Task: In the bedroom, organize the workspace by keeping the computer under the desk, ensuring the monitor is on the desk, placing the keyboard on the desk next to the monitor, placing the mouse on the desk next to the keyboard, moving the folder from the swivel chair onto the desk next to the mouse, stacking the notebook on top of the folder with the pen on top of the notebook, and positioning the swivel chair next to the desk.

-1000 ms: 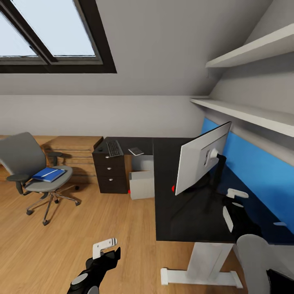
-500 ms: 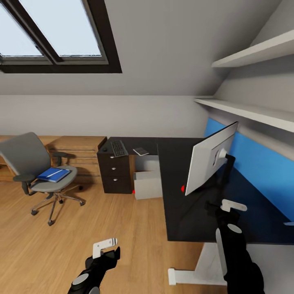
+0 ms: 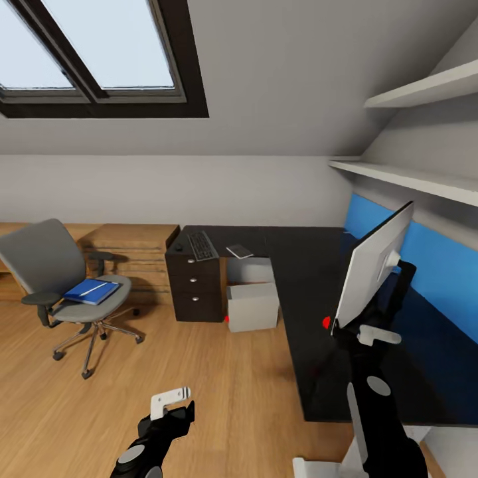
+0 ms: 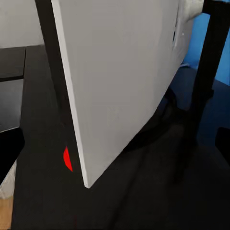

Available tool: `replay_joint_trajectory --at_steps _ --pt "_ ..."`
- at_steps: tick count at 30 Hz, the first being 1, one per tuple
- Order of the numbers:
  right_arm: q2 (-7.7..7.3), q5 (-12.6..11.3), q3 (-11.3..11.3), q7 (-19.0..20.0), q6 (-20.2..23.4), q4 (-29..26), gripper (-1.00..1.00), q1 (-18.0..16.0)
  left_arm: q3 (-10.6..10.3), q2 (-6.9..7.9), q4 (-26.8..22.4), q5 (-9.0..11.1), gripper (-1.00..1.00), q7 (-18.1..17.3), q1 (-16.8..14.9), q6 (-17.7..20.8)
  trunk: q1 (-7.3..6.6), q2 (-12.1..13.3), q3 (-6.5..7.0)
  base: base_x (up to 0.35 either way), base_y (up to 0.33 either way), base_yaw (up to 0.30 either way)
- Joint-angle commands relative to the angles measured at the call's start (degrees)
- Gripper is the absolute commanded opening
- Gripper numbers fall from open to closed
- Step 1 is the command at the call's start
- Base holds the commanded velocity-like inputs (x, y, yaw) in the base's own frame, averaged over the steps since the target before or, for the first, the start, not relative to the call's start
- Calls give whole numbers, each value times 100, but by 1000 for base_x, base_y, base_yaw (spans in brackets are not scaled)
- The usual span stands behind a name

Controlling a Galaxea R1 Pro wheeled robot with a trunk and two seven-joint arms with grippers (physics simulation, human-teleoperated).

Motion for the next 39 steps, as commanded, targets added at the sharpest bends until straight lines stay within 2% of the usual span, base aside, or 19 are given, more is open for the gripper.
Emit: replay_joint_trajectory --at_steps 1,8,23,31,39 --pt "4 60 2 -6 -103 15 100 1 -6 1 -1 60 100 50 -3 8 4 -4 -6 203 104 0" --pt "10 56 12 -10 -556 89 100 69 -8 1 35 65 100 49 -3 8 4 -4 -6 79 46 0" --pt "3 84 12 -45 -636 169 100 89 -15 -7 45 70 100 49 -3 8 4 -4 -6 163 78 0" --pt "-26 88 17 -717 -621 288 100 89 -19 -10 57 71 100 49 -3 8 4 -4 -6 155 1 0" --pt "-108 84 12 -1019 -605 473 100 89 -25 -22 120 71 100 49 -3 8 4 -4 -6 12 0 0"
